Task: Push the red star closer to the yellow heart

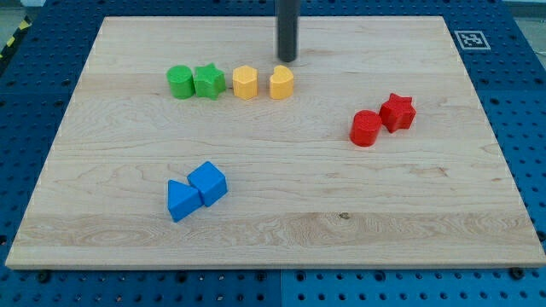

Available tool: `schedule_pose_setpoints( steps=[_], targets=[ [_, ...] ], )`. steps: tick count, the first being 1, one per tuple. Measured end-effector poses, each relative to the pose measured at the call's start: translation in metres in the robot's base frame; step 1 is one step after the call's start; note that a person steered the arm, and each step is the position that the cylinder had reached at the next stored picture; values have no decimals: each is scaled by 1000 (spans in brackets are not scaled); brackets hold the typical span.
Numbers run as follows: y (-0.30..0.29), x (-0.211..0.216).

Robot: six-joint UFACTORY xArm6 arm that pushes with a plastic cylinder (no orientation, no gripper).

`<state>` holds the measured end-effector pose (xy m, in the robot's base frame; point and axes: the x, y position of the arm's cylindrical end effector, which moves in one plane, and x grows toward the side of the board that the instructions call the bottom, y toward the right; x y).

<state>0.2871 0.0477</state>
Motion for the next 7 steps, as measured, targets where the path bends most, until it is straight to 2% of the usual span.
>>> schedule_pose_setpoints(
  steps=[1, 3, 4, 5, 7],
  targets=[
    [79, 14],
    [215, 101],
    [264, 148],
    [269, 187],
    [187, 171]
  ],
)
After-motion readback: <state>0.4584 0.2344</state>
